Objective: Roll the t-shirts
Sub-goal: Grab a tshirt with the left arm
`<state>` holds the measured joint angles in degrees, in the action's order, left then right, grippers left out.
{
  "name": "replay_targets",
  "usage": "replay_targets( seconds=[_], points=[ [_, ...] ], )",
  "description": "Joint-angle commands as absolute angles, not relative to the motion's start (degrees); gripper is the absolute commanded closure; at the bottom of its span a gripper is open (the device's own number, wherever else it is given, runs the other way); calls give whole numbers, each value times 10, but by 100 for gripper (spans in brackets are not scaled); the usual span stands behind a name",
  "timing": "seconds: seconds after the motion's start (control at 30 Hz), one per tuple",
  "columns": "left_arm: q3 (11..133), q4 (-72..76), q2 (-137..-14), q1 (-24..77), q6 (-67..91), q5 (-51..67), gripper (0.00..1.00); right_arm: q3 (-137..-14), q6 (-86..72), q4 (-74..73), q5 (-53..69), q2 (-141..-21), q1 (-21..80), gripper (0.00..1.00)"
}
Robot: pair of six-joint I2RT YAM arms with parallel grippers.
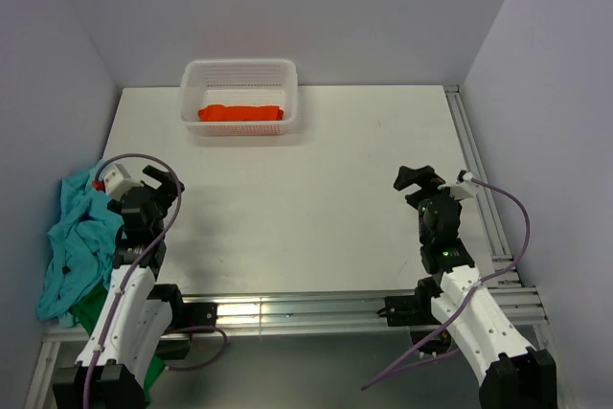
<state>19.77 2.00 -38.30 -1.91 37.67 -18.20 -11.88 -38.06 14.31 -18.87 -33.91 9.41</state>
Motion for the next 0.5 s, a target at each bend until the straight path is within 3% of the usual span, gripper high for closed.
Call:
replay_targets(
  seconds=[0.0,0.33,0.47],
  points=[
    [192,27,-367,-19,383,-179,1,-129,-385,145,-211,-338,96,0],
    [276,-147,-432,-19,533,-318,1,-126,-380,147,-199,-338,96,0],
    [364,-243,-480,-19,581,-344,0,-120,-385,154,-191,-343,96,0]
  ],
)
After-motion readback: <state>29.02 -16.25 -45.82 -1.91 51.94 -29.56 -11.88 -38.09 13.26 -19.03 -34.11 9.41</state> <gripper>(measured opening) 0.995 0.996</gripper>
